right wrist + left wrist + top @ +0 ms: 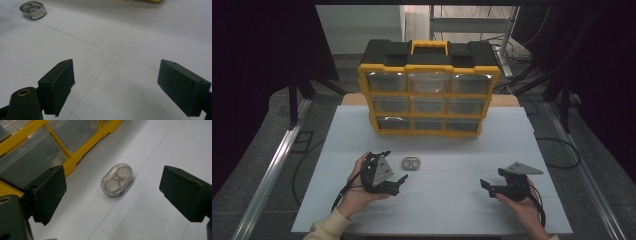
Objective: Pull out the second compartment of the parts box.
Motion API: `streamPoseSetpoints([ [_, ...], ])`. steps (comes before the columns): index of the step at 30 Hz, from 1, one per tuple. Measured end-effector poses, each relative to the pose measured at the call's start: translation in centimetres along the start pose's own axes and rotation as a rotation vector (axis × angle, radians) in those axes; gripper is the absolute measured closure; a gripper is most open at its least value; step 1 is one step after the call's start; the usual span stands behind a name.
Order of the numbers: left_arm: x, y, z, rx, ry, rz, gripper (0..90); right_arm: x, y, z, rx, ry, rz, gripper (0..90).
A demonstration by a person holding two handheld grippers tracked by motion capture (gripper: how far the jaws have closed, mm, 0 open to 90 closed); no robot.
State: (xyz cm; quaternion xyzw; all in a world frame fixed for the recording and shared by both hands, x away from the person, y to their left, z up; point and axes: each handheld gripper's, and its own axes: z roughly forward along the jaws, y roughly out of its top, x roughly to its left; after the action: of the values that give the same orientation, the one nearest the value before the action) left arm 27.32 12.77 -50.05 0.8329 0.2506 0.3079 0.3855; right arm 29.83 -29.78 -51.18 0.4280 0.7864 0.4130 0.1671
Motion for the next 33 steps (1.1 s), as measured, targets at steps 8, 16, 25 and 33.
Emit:
streamPoseSetpoints([
  [8, -0.7, 1.1, 0.5, 0.008, 0.014, 0.088, 7.7, 0.0, 0.0, 0.0, 0.001, -0.002, 0.0, 14.3],
  [16, -1.4, 1.7, 1.2, 0.027, 0.021, 0.169, 7.6, -0.1, 0.0, 0.0, 0.001, -0.005, -0.001, 14.4],
  [25, -1.7, 2.3, 1.6, 0.02, 0.021, 0.208, 7.4, -0.1, 0.0, -0.1, 0.001, -0.006, 0.0, 14.4],
  [33, -1.9, 2.5, 2.0, 0.023, 0.024, 0.241, 7.2, -0.1, 0.0, -0.1, 0.001, -0.008, 0.0, 14.5],
])
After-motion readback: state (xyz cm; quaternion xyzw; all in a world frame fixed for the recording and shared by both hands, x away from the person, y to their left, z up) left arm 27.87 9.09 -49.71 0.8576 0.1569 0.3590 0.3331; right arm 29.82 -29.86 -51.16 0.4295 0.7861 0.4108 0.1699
